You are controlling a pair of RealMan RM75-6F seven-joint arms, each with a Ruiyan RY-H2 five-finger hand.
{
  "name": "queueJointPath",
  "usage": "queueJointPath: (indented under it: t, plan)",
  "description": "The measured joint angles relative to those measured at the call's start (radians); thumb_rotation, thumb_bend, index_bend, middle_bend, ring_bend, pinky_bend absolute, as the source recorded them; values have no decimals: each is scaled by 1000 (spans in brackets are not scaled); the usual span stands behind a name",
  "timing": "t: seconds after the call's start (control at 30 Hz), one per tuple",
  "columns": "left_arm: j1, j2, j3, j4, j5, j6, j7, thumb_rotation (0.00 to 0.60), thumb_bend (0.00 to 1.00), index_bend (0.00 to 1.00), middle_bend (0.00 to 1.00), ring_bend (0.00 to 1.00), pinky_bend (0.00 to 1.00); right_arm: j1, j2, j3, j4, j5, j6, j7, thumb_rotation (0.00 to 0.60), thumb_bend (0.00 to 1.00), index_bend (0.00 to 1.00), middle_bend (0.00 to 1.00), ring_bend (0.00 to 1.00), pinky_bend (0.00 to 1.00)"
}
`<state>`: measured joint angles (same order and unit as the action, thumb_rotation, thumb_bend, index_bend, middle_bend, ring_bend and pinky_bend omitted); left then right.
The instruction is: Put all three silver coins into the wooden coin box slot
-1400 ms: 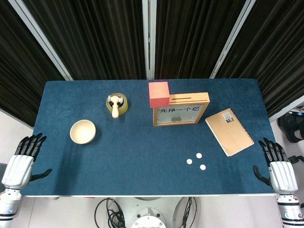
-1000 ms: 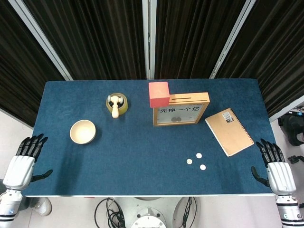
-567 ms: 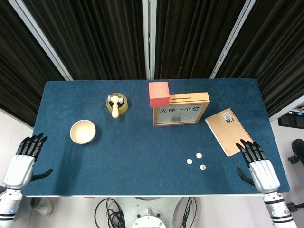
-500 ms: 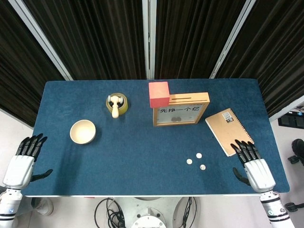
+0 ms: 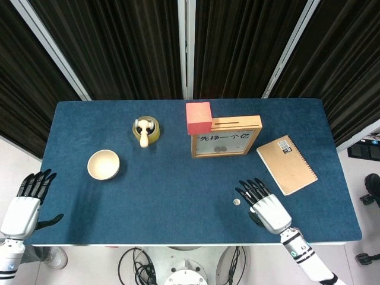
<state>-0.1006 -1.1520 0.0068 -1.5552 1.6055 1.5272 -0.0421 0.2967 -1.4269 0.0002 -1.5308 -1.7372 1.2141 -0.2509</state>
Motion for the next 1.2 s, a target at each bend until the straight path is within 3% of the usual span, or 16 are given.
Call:
queueJointPath:
  t: [0.2,0.43,0.9,1.2]
  plan:
    - [3,0,5,3,1,-2,-19,600,0,17,0,0,0,38,-59,23,18,50,-54,-37,600,334,290,0,0,0]
    - [12,2,5,23,-9,3,-47,600,0,19,0,0,0,57,-114,33,79,89,-71,-70,600,334,296,0,0,0]
    - [15,-13,6,60,-10,1,-78,600,0,19,0,0,0,56,-169,4,176,117,-48,-25,600,332,385,0,0,0]
    - [16,-15,5,67,-13,-3,-85,600,0,19,0,0,0,65,-185,-6,204,134,-55,-27,600,332,388,0,0,0]
